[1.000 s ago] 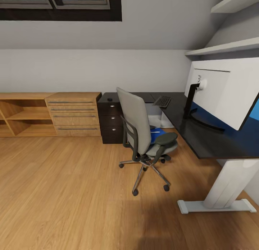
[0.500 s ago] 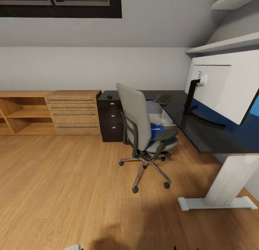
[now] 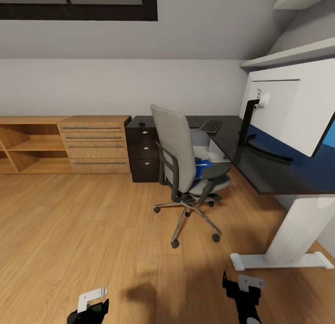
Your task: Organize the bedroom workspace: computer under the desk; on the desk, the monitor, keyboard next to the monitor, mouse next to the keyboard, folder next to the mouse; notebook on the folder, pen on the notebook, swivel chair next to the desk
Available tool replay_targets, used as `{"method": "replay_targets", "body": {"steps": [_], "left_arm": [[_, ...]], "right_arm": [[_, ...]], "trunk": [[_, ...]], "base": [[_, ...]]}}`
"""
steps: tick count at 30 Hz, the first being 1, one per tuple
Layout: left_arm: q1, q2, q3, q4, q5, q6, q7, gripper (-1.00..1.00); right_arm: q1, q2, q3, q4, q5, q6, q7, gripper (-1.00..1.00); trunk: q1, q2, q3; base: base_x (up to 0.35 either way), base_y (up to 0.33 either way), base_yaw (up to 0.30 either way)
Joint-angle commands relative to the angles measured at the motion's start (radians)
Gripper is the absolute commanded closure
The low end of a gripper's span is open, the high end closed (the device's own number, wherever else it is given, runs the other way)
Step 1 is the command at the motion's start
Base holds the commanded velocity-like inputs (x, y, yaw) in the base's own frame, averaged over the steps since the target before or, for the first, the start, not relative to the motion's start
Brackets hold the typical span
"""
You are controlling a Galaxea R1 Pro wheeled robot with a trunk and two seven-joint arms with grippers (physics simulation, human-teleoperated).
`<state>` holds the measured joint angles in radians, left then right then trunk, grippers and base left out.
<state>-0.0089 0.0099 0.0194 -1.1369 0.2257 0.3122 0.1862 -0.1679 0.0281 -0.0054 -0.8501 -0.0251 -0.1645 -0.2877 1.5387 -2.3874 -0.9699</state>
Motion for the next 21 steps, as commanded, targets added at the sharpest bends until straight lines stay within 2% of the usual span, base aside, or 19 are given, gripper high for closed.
{"method": "replay_targets", "body": {"steps": [1,8,14,15,21], "left_arm": [[0.000,0.004,-0.002,0.001,0.011,0.004,0.006,-1.00],[0.000,0.015,-0.003,0.030,0.009,0.001,0.008,-1.00],[0.000,0.015,-0.006,0.042,0.008,-0.021,0.008,-1.00],[0.000,0.015,-0.006,0.046,0.008,-0.037,0.008,-1.00],[0.000,0.015,-0.007,0.060,0.009,-0.066,0.007,-1.00]], "right_arm": [[-0.001,0.002,0.001,0.012,-0.004,-0.014,-0.001,-1.00],[-0.004,0.008,0.012,0.069,-0.011,-0.092,0.001,-1.00],[-0.004,0.012,0.051,0.078,-0.012,-0.109,0.002,-1.00],[-0.004,0.012,0.070,0.079,-0.012,-0.113,0.001,-1.00],[-0.004,0.012,0.086,0.084,-0.012,-0.117,0.001,-1.00]], "trunk": [[0.000,0.000,-0.001],[0.000,0.000,-0.001],[0.000,0.000,-0.001],[0.000,0.000,-0.001],[0.000,0.000,-0.002]], "base": [[0.000,0.000,0.000],[0.057,0.000,0.000],[0.259,0.000,0.000],[0.305,0.000,0.000],[0.309,0.000,0.000]]}}
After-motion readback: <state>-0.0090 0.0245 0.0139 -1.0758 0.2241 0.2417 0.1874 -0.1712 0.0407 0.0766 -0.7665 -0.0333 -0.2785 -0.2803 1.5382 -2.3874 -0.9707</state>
